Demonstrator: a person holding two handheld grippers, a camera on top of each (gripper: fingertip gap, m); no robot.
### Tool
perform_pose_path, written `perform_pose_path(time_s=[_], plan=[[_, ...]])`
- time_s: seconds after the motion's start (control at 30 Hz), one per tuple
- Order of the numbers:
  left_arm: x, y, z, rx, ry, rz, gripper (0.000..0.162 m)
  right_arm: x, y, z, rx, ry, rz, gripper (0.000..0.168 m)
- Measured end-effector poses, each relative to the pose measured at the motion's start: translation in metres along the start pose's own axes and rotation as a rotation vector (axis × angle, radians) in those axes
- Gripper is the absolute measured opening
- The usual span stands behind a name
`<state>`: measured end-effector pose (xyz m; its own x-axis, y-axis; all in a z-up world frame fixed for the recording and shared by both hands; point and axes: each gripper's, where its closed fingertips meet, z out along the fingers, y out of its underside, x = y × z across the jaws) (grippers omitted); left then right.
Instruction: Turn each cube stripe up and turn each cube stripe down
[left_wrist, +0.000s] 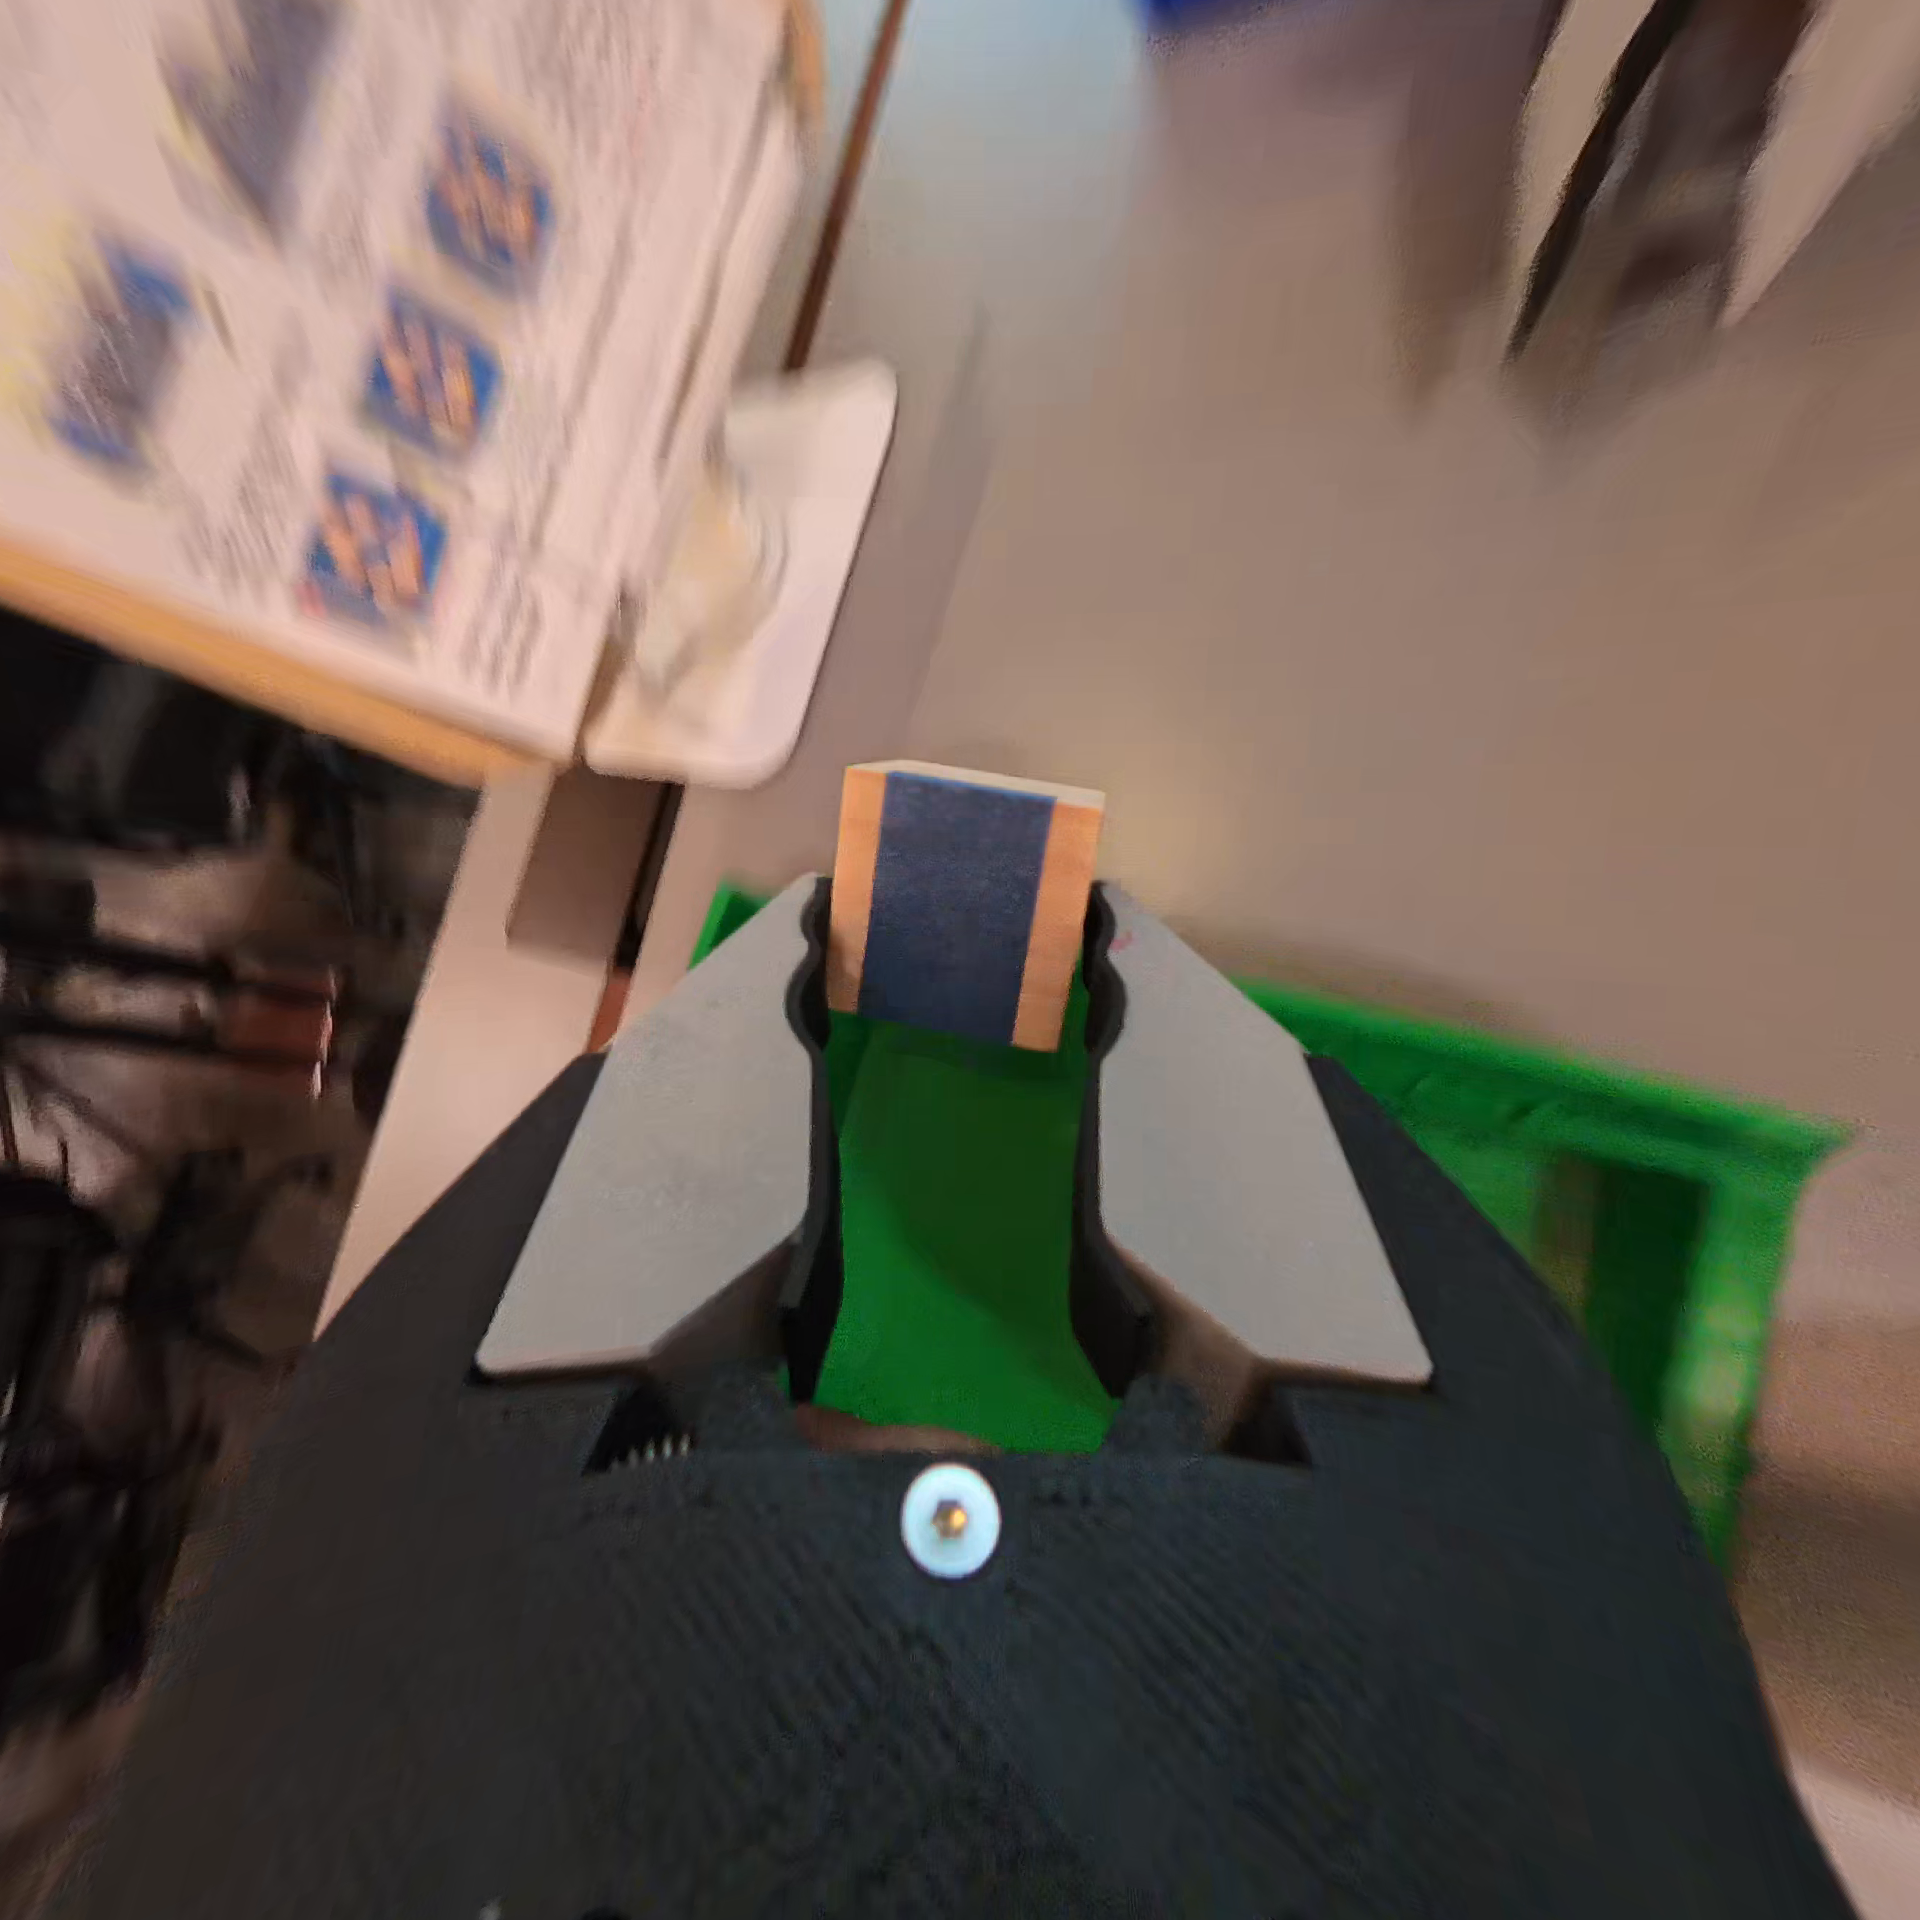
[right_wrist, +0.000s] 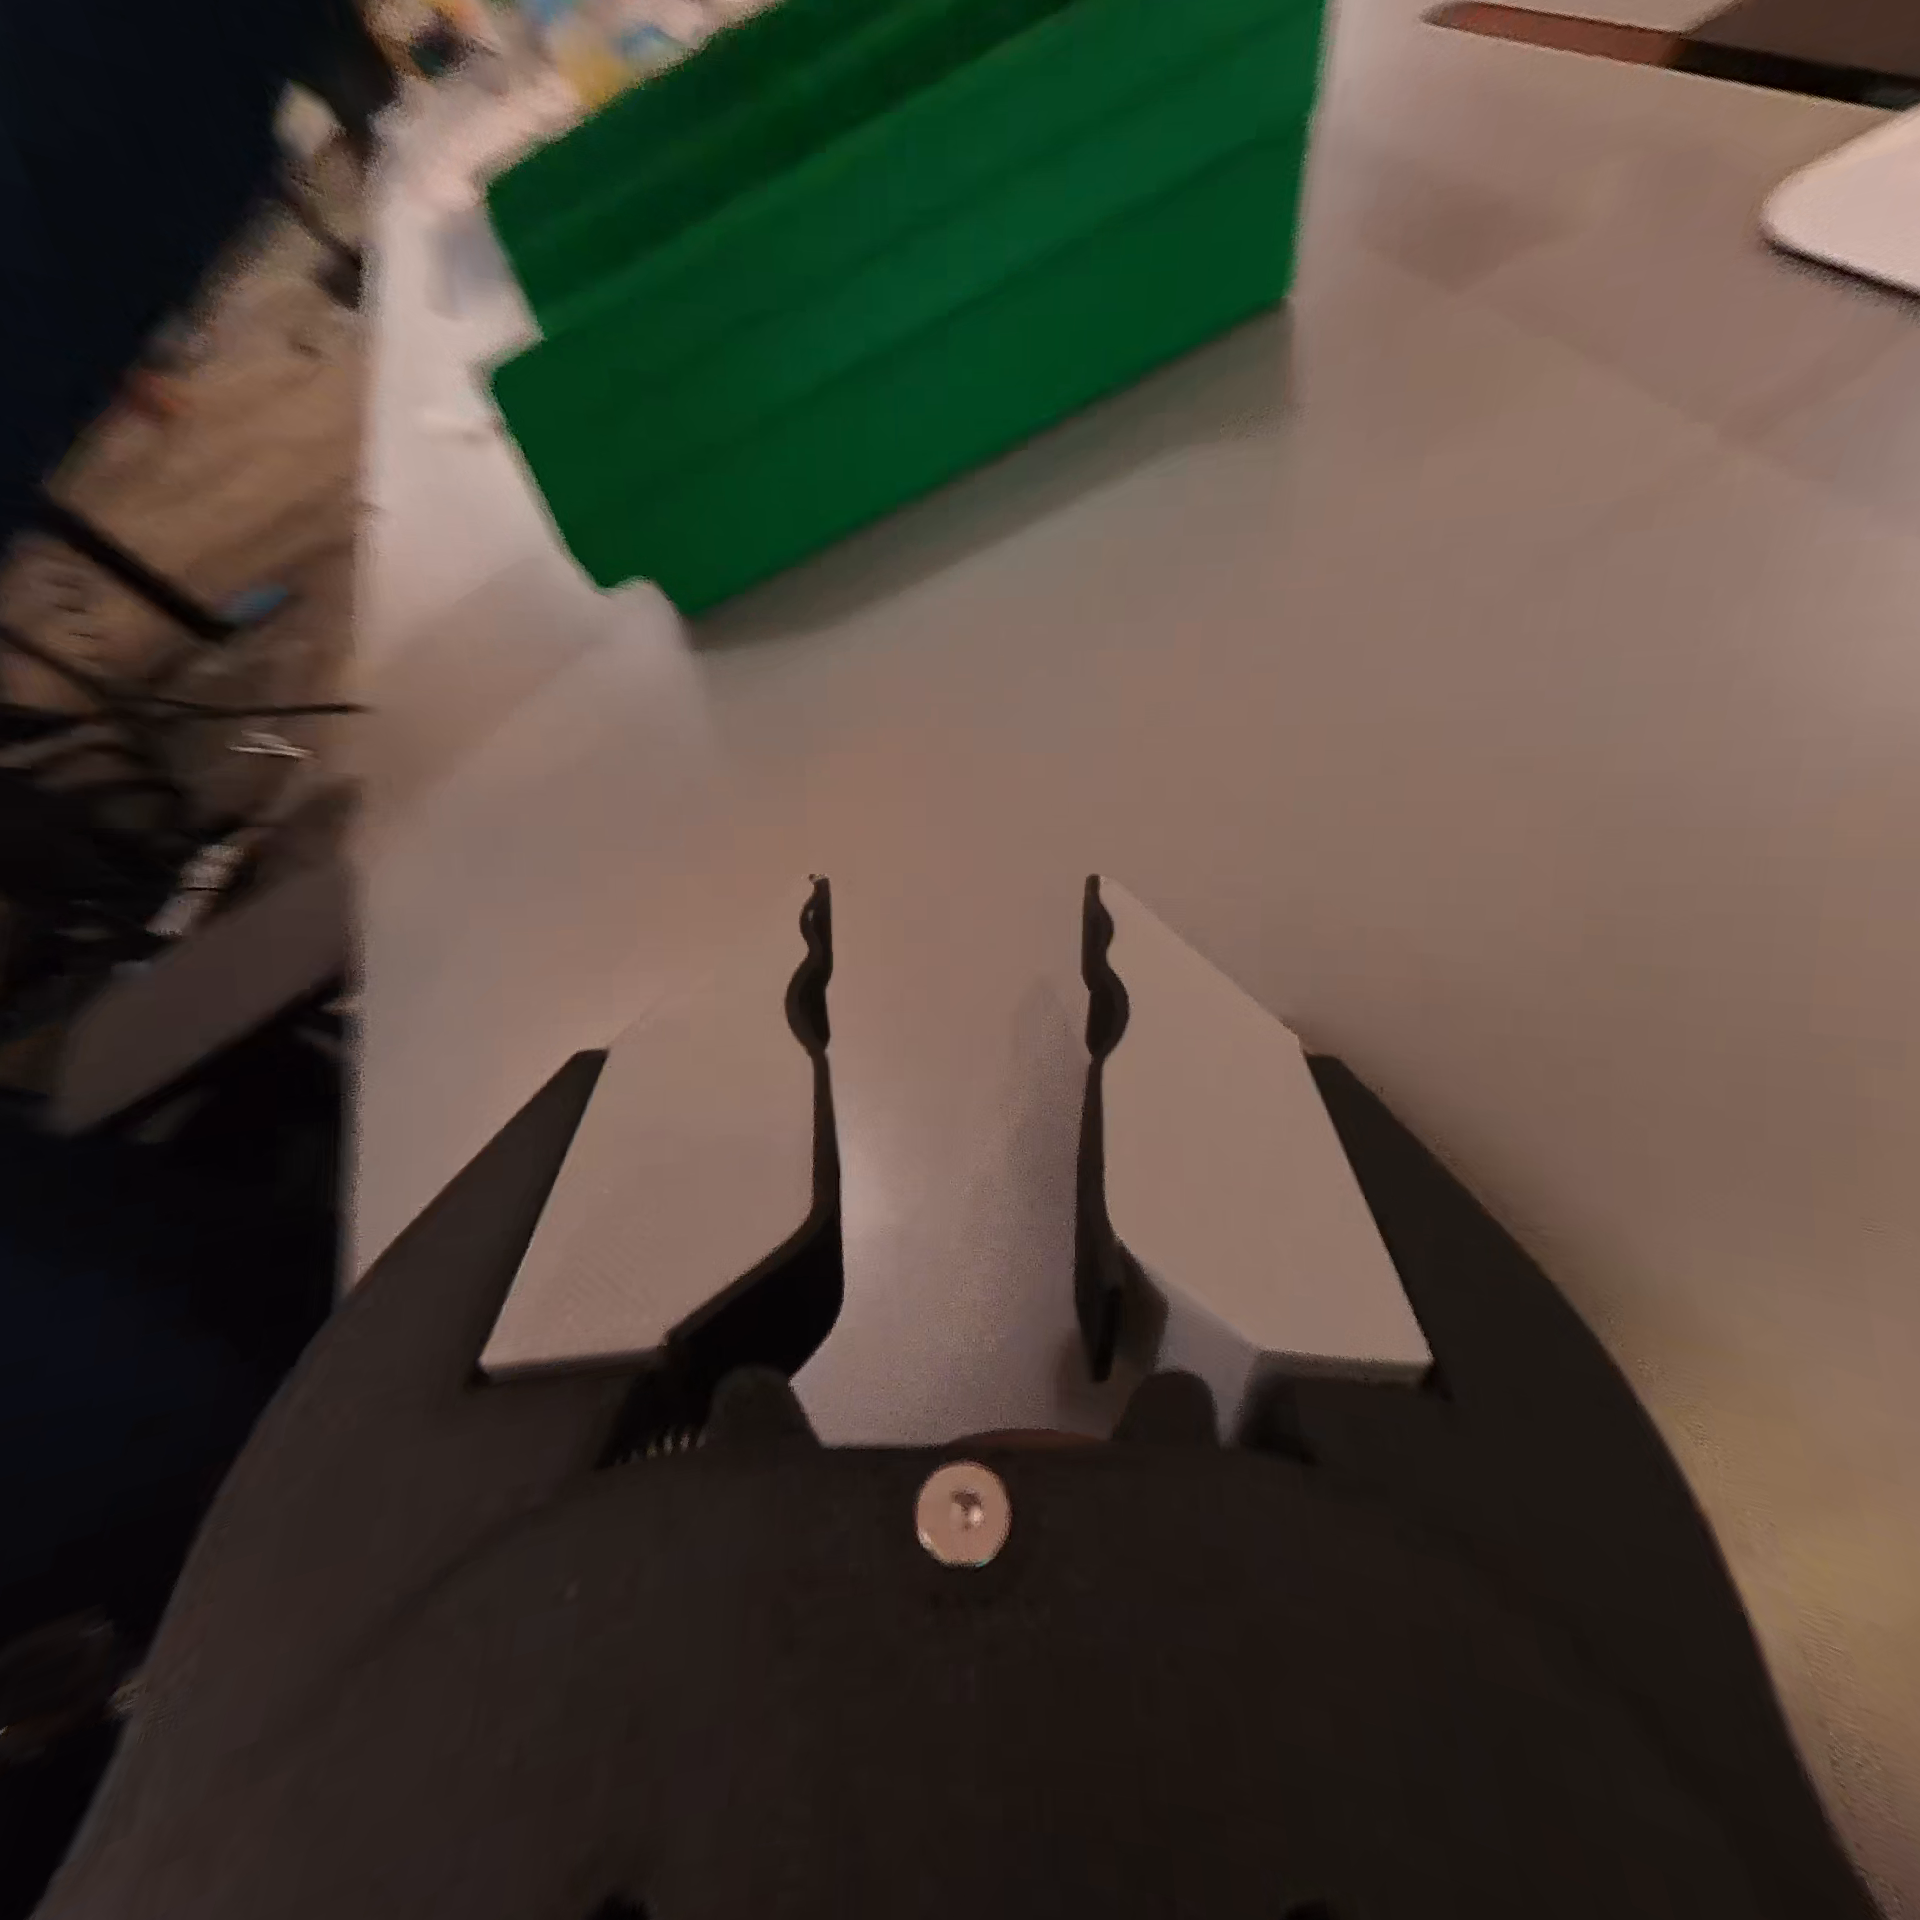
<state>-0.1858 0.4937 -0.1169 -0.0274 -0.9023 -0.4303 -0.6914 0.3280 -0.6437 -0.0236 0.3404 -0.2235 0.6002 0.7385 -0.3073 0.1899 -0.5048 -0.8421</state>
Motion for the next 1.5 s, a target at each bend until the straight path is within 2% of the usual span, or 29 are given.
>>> perform_pose_path(time_s=[0.13,0.2,0.3,0.4,0.57,0.67,0.87,1.1,1.5], plan=[[0.064,-0.104,-0.023,0.368,-0.01,0.14,0.046,-0.041,-0.018,-0.009,0.096,-0.289,0.091,0.054],[0.105,-0.146,-0.027,0.54,-0.015,0.2,0.046,-0.058,-0.026,-0.018,0.137,-0.404,0.099,0.058],[0.15,-0.184,-0.017,0.724,-0.106,0.261,0.047,-0.083,-0.041,-0.038,0.219,-0.567,0.099,0.06],[0.171,-0.201,0.006,0.822,-0.224,0.27,0.046,-0.101,-0.055,-0.062,0.304,-0.723,0.123,0.061],[0.196,-0.208,0.039,0.896,-0.228,0.255,0.046,-0.101,-0.064,-0.082,0.367,-0.818,0.164,0.057],[0.193,-0.207,0.047,0.892,-0.251,0.248,0.047,-0.104,-0.063,-0.084,0.362,-0.853,0.172,0.042],[0.192,-0.192,0.061,0.835,-0.275,0.26,0.046,-0.097,-0.054,-0.064,0.302,-0.764,0.168,0.042],[0.186,-0.184,0.067,0.79,-0.329,0.249,0.045,-0.09,-0.057,-0.059,0.327,-0.697,0.16,0.042],[0.186,-0.177,0.079,0.73,-0.366,0.275,0.044,-0.077,-0.049,-0.054,0.266,-0.608,0.183,0.042]])
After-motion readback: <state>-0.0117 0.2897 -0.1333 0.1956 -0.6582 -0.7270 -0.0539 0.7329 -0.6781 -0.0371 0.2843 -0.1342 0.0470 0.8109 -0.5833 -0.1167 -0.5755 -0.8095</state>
